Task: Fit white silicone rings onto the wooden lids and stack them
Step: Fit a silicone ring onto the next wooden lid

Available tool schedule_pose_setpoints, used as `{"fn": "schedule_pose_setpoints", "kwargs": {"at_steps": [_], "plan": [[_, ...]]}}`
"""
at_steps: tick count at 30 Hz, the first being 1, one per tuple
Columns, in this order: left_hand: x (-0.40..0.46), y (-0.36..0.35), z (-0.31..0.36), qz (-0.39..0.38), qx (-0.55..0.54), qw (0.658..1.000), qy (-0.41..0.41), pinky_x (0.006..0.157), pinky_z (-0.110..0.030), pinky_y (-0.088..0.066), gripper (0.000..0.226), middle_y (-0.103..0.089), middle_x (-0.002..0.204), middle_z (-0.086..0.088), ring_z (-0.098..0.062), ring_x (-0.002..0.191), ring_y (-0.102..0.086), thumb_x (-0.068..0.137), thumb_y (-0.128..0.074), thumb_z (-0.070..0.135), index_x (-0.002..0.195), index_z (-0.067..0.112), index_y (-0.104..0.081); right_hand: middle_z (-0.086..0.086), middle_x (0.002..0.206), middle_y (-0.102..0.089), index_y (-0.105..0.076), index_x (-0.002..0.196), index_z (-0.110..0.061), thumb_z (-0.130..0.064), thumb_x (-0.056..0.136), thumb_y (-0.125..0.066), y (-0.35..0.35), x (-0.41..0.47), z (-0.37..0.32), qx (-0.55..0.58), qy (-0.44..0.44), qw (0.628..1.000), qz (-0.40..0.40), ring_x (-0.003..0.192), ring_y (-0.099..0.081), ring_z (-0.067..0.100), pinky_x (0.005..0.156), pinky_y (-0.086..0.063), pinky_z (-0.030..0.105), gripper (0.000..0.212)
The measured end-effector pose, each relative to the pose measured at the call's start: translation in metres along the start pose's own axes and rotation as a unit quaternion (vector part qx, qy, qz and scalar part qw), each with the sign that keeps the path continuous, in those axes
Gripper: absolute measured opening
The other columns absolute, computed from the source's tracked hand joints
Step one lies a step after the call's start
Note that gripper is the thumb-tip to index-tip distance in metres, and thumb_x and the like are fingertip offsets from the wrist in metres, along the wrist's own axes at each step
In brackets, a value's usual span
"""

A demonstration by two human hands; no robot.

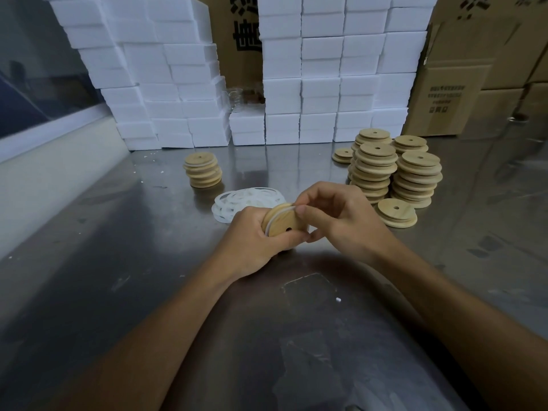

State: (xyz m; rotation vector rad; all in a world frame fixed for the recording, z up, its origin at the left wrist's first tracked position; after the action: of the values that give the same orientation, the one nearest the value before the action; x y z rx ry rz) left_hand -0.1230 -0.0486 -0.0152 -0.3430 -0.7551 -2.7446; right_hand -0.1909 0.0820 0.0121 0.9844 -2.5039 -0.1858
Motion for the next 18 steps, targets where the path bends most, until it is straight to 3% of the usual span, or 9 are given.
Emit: {"fn": "schedule_pose_setpoints", "kwargs": {"at_steps": [4, 8, 11, 18], "plan": [[0.0005, 0.0004, 0.0007, 0.001, 0.005, 1.0, -0.002, 0.061, -0.038, -0.049, 0.02, -0.065, 0.071, -0.012, -0.015, 0.062, -0.057, 0.078, -0.081, 0.029, 0.079, 0.013, -0.069, 0.021, 0.085, -0.071, -0.065, 0.093, 0.002, -0.003, 0.095, -0.059, -0.0001, 0.0005, 0.0012, 0.011, -0.027, 1.0, -0.009, 0.075, -0.068, 0.026, 0.065, -0.061, 0.038, 0.009], [0.0004, -0.0002, -0.0001, -0.003, 0.011, 1.0, -0.003, 0.062, -0.035, -0.051, 0.019, -0.066, 0.071, -0.006, -0.017, 0.065, -0.06, 0.078, -0.081, 0.031, 0.081, 0.015, -0.07, 0.019, 0.083, -0.072, -0.067, 0.092, 0.003, -0.003, 0.093, -0.062, 0.0015, -0.0002, 0.0005, 0.01, -0.034, 0.999, -0.01, 0.076, -0.071, 0.03, 0.066, -0.063, 0.04, 0.008], [0.0005, -0.0003, -0.0011, -0.003, 0.006, 1.0, -0.001, 0.059, -0.026, -0.049, 0.018, -0.065, 0.067, 0.002, -0.01, 0.062, -0.059, 0.077, -0.081, 0.033, 0.079, 0.018, -0.07, 0.02, 0.083, -0.072, -0.067, 0.091, 0.004, -0.002, 0.093, -0.062, 0.0029, -0.0002, 0.001, 0.014, -0.039, 0.999, -0.009, 0.077, -0.072, 0.032, 0.066, -0.063, 0.04, 0.008], [0.0011, -0.0003, -0.0037, -0.004, -0.016, 1.0, 0.016, 0.056, -0.025, -0.047, 0.02, -0.064, 0.065, 0.004, -0.008, 0.059, -0.057, 0.077, -0.082, 0.032, 0.079, 0.016, -0.071, 0.018, 0.082, -0.073, -0.066, 0.089, 0.001, -0.003, 0.092, -0.064, 0.0029, -0.0006, 0.002, 0.015, -0.043, 0.999, 0.002, 0.074, -0.072, 0.03, 0.065, -0.063, 0.039, 0.005]]}}
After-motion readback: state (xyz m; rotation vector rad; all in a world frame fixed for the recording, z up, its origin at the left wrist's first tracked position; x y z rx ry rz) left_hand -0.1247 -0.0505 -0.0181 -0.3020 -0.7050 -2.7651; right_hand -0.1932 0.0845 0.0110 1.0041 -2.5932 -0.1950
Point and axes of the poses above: each hand's wrist, its own x-axis towards the middle knuckle, its own y-axis out of the back of the hand, z = x × y, the point moved 6 cm from there along x, towards the middle knuckle
